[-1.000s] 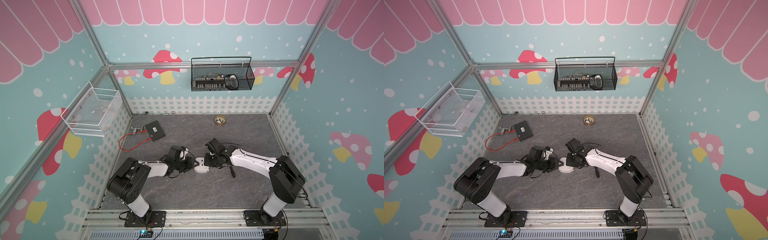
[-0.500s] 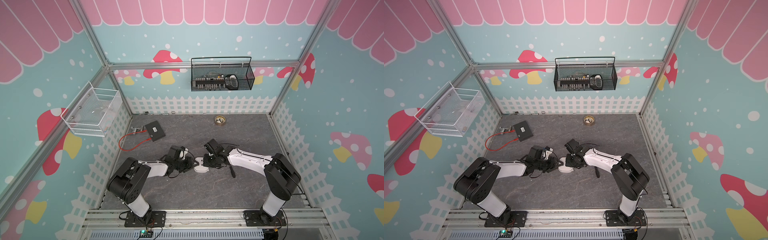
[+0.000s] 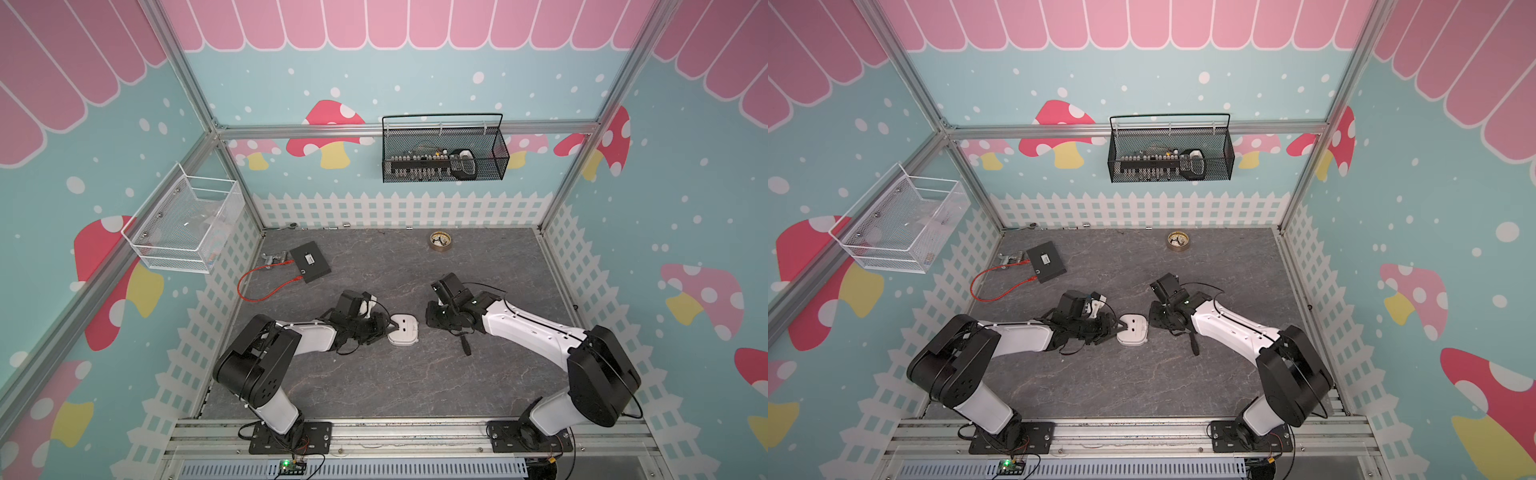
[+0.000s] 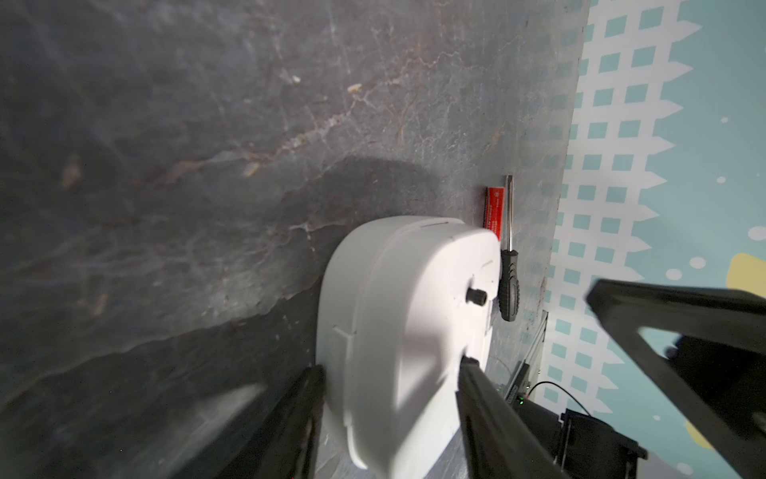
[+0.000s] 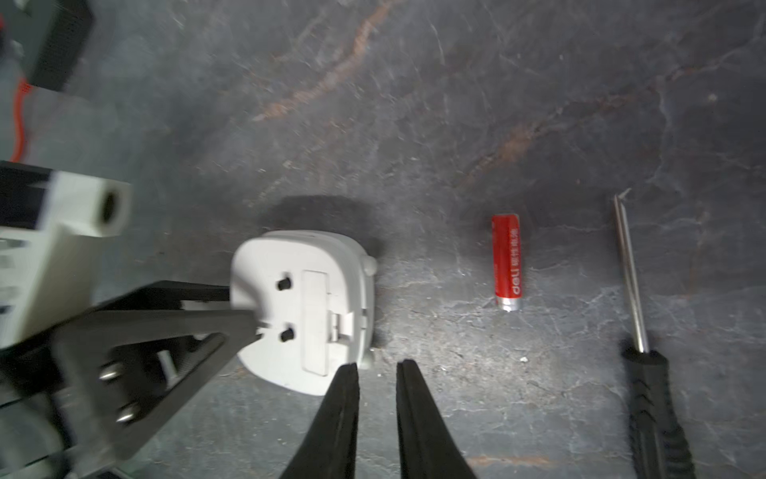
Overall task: Remove the battery from the alarm
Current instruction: Install the cover on the alarm, then adjust the alarm at the center of the board.
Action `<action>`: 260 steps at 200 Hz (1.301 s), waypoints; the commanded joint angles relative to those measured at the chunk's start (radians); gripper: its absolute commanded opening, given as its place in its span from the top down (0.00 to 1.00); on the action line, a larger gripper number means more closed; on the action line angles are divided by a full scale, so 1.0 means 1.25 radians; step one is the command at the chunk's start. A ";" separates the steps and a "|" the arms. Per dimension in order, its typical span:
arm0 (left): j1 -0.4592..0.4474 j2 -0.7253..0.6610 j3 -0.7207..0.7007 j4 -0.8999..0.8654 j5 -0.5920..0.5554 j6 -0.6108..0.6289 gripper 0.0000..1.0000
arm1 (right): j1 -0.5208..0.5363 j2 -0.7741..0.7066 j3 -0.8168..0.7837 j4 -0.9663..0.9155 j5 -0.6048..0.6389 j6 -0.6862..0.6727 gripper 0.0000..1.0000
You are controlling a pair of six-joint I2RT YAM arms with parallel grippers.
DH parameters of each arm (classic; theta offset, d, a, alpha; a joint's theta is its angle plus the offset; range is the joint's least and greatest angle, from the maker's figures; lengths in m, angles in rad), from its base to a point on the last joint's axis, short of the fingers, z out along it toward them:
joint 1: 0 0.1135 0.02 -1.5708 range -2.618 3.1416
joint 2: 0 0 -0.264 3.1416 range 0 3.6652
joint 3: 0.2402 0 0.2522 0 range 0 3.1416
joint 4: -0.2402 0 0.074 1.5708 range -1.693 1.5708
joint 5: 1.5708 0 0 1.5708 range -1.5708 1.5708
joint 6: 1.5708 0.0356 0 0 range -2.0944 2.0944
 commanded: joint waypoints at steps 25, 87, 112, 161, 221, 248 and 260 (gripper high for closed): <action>0.002 -0.049 0.033 -0.060 -0.024 0.028 0.28 | -0.037 0.029 -0.004 0.061 -0.065 -0.063 0.74; -0.020 -0.066 0.123 -0.205 -0.087 0.076 0.25 | -0.043 0.112 -0.010 0.106 -0.144 -0.107 0.79; -0.069 -0.042 0.205 -0.329 -0.160 0.128 0.08 | -0.047 0.105 -0.025 0.114 -0.143 -0.113 0.76; -0.170 0.042 0.372 -0.587 -0.430 0.211 0.01 | -0.101 -0.086 -0.071 0.031 -0.019 -0.126 0.62; -0.247 0.152 0.523 -0.779 -0.609 0.187 0.01 | -0.179 -0.279 -0.093 -0.065 0.022 -0.188 0.58; -0.282 0.194 0.583 -0.790 -0.571 0.156 0.01 | -0.198 -0.303 -0.104 -0.065 0.010 -0.207 0.58; -0.295 0.215 0.595 -0.799 -0.565 0.138 0.01 | -0.205 -0.313 -0.110 -0.065 0.006 -0.216 0.58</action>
